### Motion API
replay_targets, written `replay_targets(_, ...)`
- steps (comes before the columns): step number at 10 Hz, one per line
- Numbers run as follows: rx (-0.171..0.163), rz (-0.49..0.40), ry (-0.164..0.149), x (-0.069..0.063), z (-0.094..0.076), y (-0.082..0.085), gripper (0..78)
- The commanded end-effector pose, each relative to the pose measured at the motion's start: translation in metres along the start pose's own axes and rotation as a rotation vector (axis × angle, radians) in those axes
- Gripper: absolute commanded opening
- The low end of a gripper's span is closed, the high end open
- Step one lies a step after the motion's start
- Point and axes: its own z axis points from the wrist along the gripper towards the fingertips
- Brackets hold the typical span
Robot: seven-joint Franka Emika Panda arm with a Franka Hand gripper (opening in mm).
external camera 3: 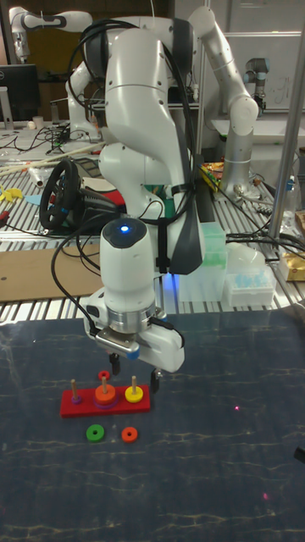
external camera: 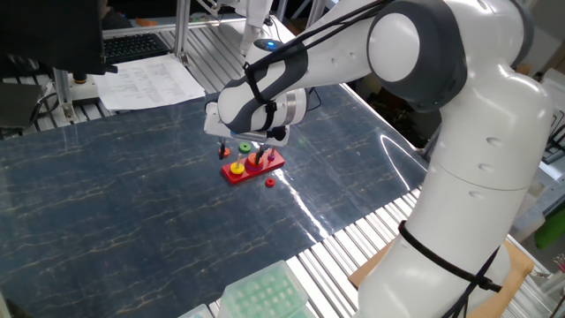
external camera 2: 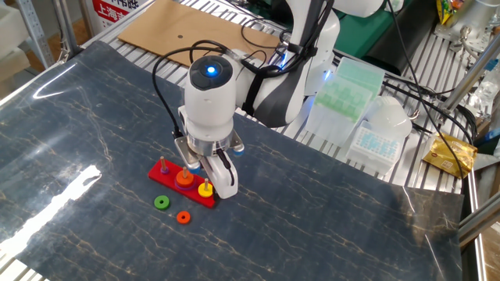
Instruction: Take out one Hanoi block and throw it aside
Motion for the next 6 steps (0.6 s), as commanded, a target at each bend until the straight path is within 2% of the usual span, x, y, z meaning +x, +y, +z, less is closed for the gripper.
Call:
replay_targets(1,0.021,-0.007,0.014,-0.001,-0.028,-0.004,77.4)
replay_targets(4,0.026,-0.056,0.022,-0.001,-0.047,-0.009,77.4)
replay_targets(6,0.028,-0.078,0.021,-0.002,-0.051,-0.01,77.4)
